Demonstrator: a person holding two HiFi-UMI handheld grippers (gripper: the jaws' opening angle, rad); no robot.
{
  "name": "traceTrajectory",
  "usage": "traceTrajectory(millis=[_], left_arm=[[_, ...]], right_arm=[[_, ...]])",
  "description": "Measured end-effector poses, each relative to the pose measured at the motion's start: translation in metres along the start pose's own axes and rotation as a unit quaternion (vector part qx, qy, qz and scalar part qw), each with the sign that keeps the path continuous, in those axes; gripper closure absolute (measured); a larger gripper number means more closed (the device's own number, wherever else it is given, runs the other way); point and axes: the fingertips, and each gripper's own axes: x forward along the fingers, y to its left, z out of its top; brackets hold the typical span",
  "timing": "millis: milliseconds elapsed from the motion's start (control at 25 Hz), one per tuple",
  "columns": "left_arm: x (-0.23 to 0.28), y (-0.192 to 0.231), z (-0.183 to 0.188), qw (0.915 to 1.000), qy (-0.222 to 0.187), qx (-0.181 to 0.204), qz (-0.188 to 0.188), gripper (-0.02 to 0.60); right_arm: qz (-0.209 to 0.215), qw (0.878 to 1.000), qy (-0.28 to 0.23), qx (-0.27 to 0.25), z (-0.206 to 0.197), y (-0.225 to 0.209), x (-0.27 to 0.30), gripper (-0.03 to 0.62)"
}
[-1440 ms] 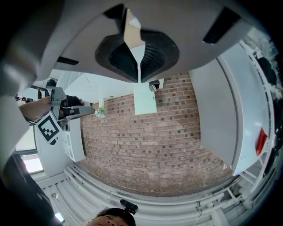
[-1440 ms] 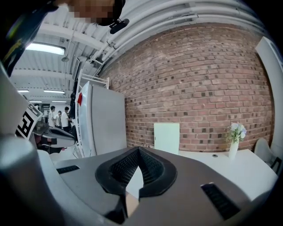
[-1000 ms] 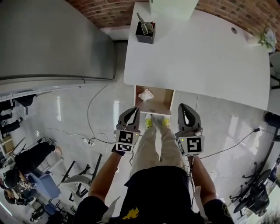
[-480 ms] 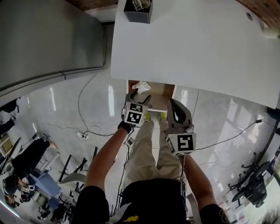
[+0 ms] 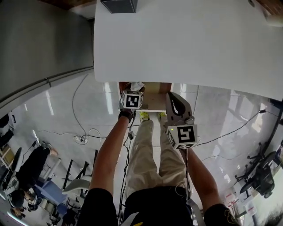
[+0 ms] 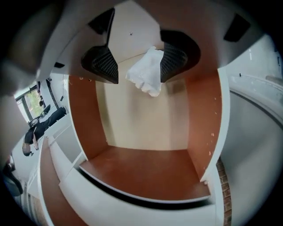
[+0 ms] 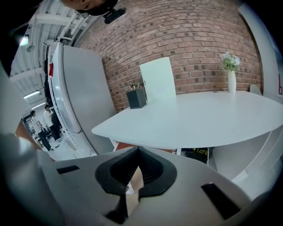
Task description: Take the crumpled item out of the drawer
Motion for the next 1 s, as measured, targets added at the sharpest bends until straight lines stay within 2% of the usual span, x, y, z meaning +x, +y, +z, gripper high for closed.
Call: traceTrajectory(millis=[200, 240, 280, 360, 480, 600, 680, 800, 880, 1000], left_arm=[[0.026, 0.013, -0.019, 0.9986, 0.050, -0.006, 0.013, 0.278], [0.023, 0.009, -0.018, 0.9984, 0.056, -0.009, 0.011, 0.369], [0.019, 0.006, -0.017, 0.9983, 0.057, -0.010, 0.009, 0.431], [0.006, 0.002, -0.013, 0.9988, 0.048, -0.009, 0.007, 0.474], [-0.038, -0.012, -0.001, 1.0000, 0.004, 0.004, 0.005, 0.488], [-0.119, -0.049, 0.027, 0.9972, -0.066, 0.030, -0.020, 0.494], [-0.173, -0.069, 0.040, 0.9934, -0.101, 0.048, -0.024, 0.495], [-0.252, -0.090, 0.063, 0.9870, -0.143, 0.072, -0.014, 0.497], [-0.301, -0.102, 0.085, 0.9812, -0.178, 0.074, -0.007, 0.499], [-0.358, -0.115, 0.130, 0.9682, -0.239, 0.073, 0.001, 0.500]], right_arm=[[0.007, 1.000, 0.009, 0.002, 0.000, 0.001, -0.006, 0.569], [0.010, 1.000, 0.013, -0.001, 0.001, 0.002, -0.009, 0.569], [0.012, 1.000, 0.015, -0.004, 0.003, 0.003, -0.012, 0.569], [0.016, 1.000, 0.017, -0.011, 0.010, 0.005, -0.019, 0.569], [0.022, 0.999, 0.014, -0.019, 0.029, 0.008, -0.038, 0.569], [0.030, 0.999, 0.009, -0.027, 0.059, 0.013, -0.064, 0.569], [0.035, 0.999, 0.001, -0.035, 0.084, 0.016, -0.082, 0.569], [0.041, 0.998, -0.019, -0.041, 0.125, 0.018, -0.105, 0.569], [0.041, 0.998, -0.034, -0.039, 0.152, 0.017, -0.118, 0.569], [0.037, 0.996, -0.070, -0.040, 0.199, 0.010, -0.132, 0.569]])
